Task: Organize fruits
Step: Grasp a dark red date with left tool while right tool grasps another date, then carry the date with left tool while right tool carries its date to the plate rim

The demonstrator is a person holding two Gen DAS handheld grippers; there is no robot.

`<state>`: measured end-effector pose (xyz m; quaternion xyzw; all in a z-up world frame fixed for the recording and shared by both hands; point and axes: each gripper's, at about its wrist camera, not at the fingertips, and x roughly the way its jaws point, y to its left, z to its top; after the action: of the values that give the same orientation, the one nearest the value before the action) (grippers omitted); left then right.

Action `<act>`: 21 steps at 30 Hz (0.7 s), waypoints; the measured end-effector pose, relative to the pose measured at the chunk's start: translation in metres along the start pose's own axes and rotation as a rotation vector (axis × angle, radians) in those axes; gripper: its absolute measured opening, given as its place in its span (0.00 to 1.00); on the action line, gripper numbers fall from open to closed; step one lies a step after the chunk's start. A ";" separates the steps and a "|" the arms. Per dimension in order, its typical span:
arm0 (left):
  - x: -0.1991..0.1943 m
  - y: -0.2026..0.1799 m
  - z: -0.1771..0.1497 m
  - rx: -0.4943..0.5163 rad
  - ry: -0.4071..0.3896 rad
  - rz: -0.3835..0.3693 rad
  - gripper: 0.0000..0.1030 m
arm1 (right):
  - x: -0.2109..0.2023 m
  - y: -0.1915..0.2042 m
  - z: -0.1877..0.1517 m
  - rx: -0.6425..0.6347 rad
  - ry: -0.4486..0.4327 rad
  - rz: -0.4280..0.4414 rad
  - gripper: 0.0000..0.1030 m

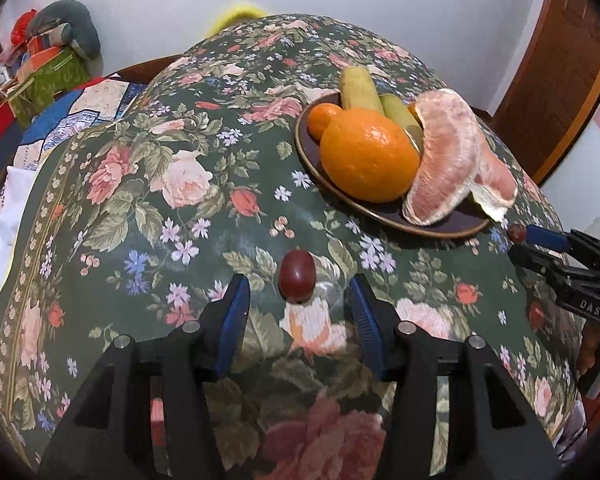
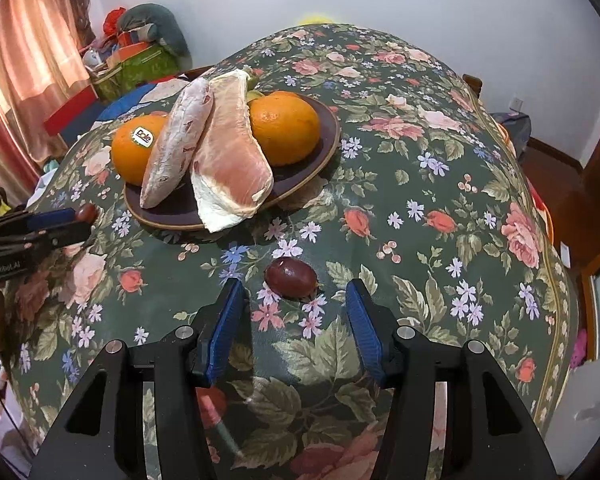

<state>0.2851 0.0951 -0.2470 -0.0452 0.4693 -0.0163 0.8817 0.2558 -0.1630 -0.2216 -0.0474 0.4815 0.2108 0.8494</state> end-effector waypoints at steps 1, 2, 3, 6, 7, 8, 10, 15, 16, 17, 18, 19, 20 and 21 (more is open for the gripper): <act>0.001 0.000 0.000 -0.001 -0.002 0.004 0.47 | 0.000 0.000 0.000 0.001 -0.003 -0.002 0.45; 0.001 0.001 0.001 0.000 -0.006 0.012 0.43 | 0.000 0.000 0.001 0.003 -0.008 -0.002 0.43; 0.002 0.001 0.001 0.002 -0.009 0.016 0.39 | 0.000 0.000 0.001 0.004 -0.012 -0.001 0.38; 0.002 0.002 0.002 0.000 -0.012 0.022 0.25 | 0.001 0.000 0.002 -0.005 -0.018 0.001 0.27; 0.003 0.003 0.002 -0.003 -0.012 0.018 0.22 | 0.001 0.001 0.002 -0.008 -0.020 0.002 0.24; 0.002 0.004 0.002 -0.006 -0.010 0.002 0.17 | 0.001 0.001 0.002 -0.009 -0.021 0.003 0.23; 0.001 0.003 0.001 -0.003 -0.012 0.004 0.17 | 0.000 0.002 0.002 -0.009 -0.025 0.002 0.22; -0.007 -0.004 0.001 0.007 -0.016 -0.003 0.17 | -0.007 0.004 0.003 0.001 -0.036 0.033 0.22; -0.009 -0.005 0.001 0.009 -0.021 -0.007 0.17 | -0.010 0.005 0.004 -0.001 -0.044 0.039 0.22; -0.012 -0.009 0.002 0.014 -0.028 -0.013 0.17 | -0.011 0.007 0.005 -0.005 -0.048 0.044 0.22; -0.014 -0.011 0.003 0.019 -0.034 -0.016 0.17 | -0.013 0.010 0.006 -0.011 -0.055 0.048 0.22; -0.016 -0.014 0.004 0.026 -0.040 -0.019 0.17 | -0.015 0.012 0.007 -0.016 -0.061 0.052 0.22; -0.019 -0.018 0.005 0.033 -0.047 -0.023 0.17 | -0.017 0.015 0.009 -0.022 -0.066 0.058 0.22; -0.021 -0.022 0.007 0.039 -0.054 -0.029 0.17 | -0.018 0.018 0.011 -0.027 -0.073 0.065 0.22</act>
<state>0.2794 0.0756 -0.2237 -0.0353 0.4443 -0.0372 0.8944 0.2493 -0.1497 -0.1981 -0.0357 0.4487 0.2465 0.8583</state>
